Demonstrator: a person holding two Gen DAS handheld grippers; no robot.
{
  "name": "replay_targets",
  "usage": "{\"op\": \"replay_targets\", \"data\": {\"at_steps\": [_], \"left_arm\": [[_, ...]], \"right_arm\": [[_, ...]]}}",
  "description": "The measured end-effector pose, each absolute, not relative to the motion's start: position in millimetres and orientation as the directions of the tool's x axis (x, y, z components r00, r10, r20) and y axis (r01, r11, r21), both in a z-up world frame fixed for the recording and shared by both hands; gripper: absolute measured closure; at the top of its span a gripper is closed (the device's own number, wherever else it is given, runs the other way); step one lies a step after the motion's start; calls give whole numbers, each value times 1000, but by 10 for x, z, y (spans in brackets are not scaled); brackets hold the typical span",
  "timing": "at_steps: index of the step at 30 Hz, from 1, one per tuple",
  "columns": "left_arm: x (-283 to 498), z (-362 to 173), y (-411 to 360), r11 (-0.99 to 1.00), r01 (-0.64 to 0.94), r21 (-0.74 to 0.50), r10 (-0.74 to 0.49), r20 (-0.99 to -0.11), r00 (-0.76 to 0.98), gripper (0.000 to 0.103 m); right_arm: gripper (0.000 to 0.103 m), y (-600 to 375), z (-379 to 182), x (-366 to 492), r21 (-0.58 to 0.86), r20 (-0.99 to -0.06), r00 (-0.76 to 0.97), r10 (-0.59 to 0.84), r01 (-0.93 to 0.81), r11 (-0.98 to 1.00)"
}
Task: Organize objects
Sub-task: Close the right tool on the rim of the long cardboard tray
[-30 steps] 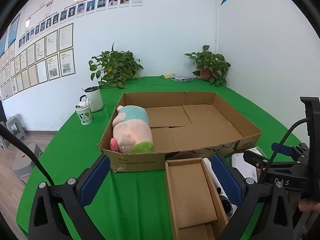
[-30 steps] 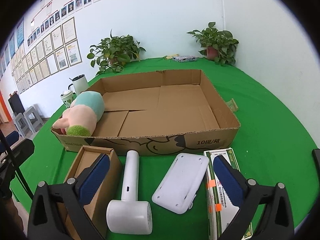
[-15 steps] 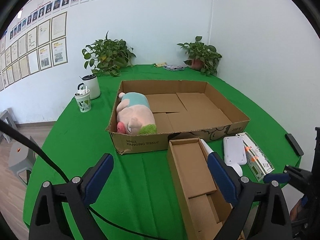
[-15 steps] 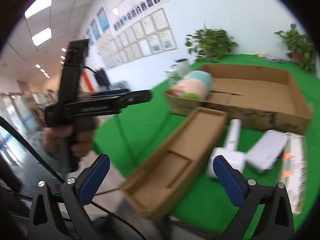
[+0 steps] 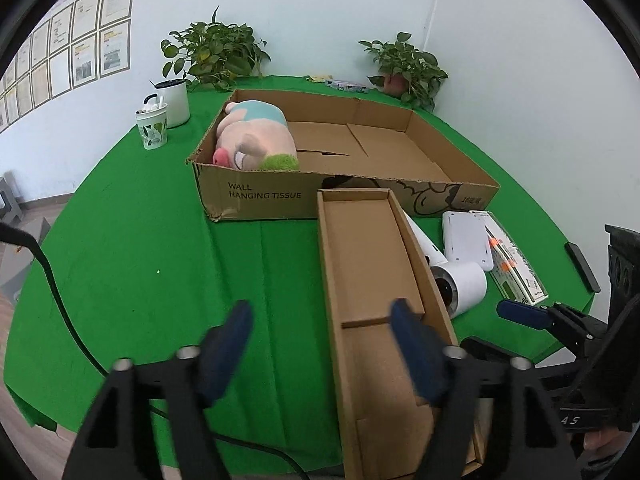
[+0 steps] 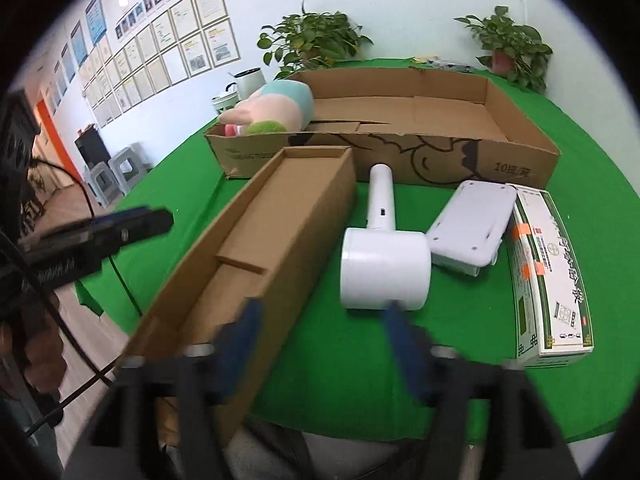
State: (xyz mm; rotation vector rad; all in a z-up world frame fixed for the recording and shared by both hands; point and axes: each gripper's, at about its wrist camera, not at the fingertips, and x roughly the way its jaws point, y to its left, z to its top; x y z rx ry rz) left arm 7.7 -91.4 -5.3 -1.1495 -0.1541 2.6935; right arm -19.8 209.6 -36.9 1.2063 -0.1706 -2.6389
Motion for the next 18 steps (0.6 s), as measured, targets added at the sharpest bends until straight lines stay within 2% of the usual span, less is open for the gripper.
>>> {"op": "replay_targets", "data": {"at_steps": [2, 7, 9, 11, 12, 13, 14, 18], "left_arm": [[73, -94, -924, -967, -162, -197, 254, -689, -679, 18], [-13, -192, -943, -958, -164, -234, 285, -728, -623, 18], [-6, -206, -969, -948, -174, -265, 315, -732, -605, 18], [9, -231, -951, -940, -199, -278, 341, -732, -590, 22], [20, -247, -941, -939, -207, -274, 344, -737, -582, 24], [24, -270, -928, -937, -215, -275, 349, -743, -571, 32], [24, -294, -919, -933, -221, -285, 361, -749, -556, 39], [36, -375, -908, -924, -219, -314, 383, -762, -522, 53]], "right_arm": [[19, 2138, -381, -217, 216, -734, -625, -266, 156, -964], [19, 2111, -350, -154, 232, -720, -625, -302, 194, -953], [16, 2069, -337, -130, 213, -718, -630, -296, 206, -955], [8, 2038, -358, -145, 224, -726, -613, -310, 216, -950], [3, 2031, -370, -148, 240, -729, -603, -324, 218, -946], [0, 2016, -378, -148, 247, -730, -597, -331, 221, -943], [1, 1997, -388, -154, 248, -732, -593, -335, 226, -942], [1, 1966, -437, -168, 236, -744, -586, -320, 218, -947]]}}
